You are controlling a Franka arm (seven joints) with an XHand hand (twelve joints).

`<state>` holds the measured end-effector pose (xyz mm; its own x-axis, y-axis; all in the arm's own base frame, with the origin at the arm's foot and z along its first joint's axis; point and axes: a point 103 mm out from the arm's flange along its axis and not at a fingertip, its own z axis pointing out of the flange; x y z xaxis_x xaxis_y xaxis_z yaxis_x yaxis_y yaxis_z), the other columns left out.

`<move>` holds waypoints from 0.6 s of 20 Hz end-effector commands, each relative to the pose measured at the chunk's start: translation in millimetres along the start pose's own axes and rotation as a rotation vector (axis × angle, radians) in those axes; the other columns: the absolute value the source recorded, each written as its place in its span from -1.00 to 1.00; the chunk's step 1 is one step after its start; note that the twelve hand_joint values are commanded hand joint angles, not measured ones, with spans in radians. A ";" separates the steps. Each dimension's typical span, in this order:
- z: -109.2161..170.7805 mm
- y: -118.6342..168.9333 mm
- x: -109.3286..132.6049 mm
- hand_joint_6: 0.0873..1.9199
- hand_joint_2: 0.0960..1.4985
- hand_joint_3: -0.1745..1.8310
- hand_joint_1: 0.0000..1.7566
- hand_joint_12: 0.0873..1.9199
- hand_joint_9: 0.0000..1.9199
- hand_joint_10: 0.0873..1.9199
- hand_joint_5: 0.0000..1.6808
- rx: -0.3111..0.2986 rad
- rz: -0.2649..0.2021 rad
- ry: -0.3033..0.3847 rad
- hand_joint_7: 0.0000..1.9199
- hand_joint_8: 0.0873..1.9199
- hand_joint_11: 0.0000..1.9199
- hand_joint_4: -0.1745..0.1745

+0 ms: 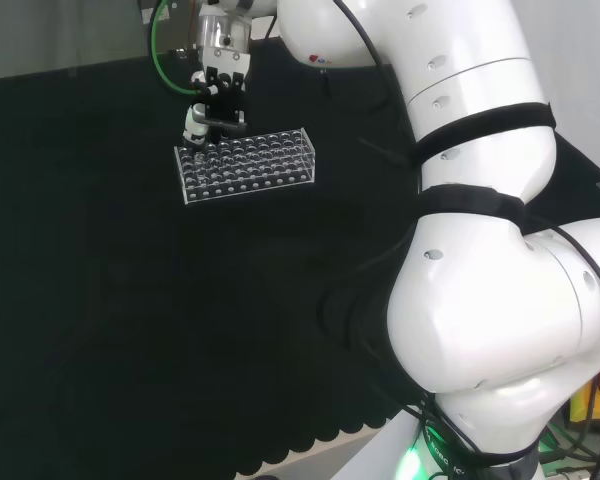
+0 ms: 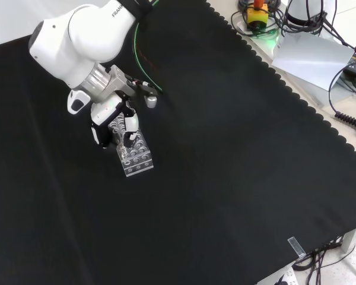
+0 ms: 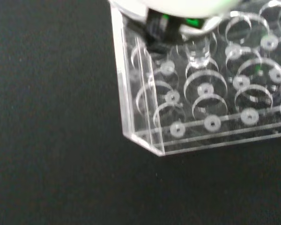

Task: Put the test tube back in the rack.

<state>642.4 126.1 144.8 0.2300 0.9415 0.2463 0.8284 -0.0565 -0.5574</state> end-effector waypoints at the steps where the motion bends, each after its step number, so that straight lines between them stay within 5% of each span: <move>1: -27.8 -11.9 1.1 -0.28 -0.36 -0.04 0.31 0.48 -0.16 -0.21 -0.36 0.038 -0.082 0.052 -0.32 -0.11 -0.50 -0.44; 12: -81.1 -69.5 -11.8 -0.31 -0.39 -0.02 0.28 0.50 -0.25 -0.19 -0.41 -0.045 -0.111 0.062 -0.40 -0.10 -0.56 -0.34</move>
<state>667.2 113.2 211.9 0.1794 0.9276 0.3276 0.8828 -0.0048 -0.4698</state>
